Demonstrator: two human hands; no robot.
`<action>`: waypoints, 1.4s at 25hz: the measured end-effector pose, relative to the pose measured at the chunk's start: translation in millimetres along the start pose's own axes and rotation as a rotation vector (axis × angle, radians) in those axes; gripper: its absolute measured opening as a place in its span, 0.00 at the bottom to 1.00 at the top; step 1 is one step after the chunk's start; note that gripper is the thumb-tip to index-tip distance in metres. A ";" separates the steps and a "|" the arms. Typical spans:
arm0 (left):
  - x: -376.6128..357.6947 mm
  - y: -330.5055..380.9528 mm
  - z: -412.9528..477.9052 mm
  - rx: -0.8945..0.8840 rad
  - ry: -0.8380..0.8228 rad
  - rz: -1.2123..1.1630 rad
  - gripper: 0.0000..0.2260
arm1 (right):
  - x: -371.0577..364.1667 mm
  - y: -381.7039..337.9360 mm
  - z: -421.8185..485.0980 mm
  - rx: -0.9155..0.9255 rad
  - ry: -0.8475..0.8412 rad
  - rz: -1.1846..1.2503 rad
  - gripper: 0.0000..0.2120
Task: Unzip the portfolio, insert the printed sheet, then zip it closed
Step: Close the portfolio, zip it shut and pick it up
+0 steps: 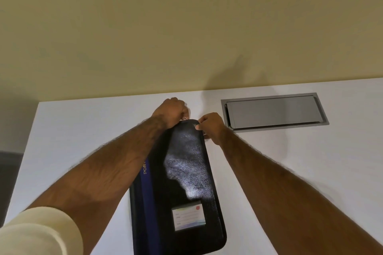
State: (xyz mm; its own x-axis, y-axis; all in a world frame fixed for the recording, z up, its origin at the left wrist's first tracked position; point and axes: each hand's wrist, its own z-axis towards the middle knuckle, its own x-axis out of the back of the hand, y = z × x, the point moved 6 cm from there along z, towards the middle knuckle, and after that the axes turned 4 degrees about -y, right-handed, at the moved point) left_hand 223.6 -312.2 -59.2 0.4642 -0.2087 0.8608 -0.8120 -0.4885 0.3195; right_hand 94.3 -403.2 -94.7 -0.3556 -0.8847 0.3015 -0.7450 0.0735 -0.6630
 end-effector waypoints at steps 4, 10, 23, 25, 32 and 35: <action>3.8 -2.9 -0.2 -0.040 0.036 0.147 0.12 | 2.3 -3.2 0.1 0.019 0.004 -0.012 0.12; 2.7 -37.3 -20.7 -0.061 0.020 0.198 0.09 | 13.8 5.8 1.4 -0.001 0.049 -0.045 0.08; 3.6 -138.1 -96.9 0.131 0.050 0.180 0.09 | 17.0 11.7 2.6 -0.026 0.045 -0.104 0.05; -0.8 -147.9 -104.4 0.177 0.086 0.140 0.08 | 17.0 13.2 5.0 -0.018 0.059 -0.132 0.02; -49.7 -134.1 -157.0 0.549 0.320 -0.420 0.15 | 11.9 30.0 -9.0 0.051 0.141 -0.144 0.04; -77.4 -90.4 -195.4 0.635 0.443 -0.592 0.13 | 8.6 52.4 -37.4 0.041 0.155 -0.131 0.11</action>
State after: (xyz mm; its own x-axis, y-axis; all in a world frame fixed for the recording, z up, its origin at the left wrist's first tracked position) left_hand 192.0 -86.4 -77.3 0.4555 0.4919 0.7420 -0.0876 -0.8047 0.5872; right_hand 31.1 -389.7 -101.3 -0.3423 -0.8037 0.4866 -0.7682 -0.0588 -0.6375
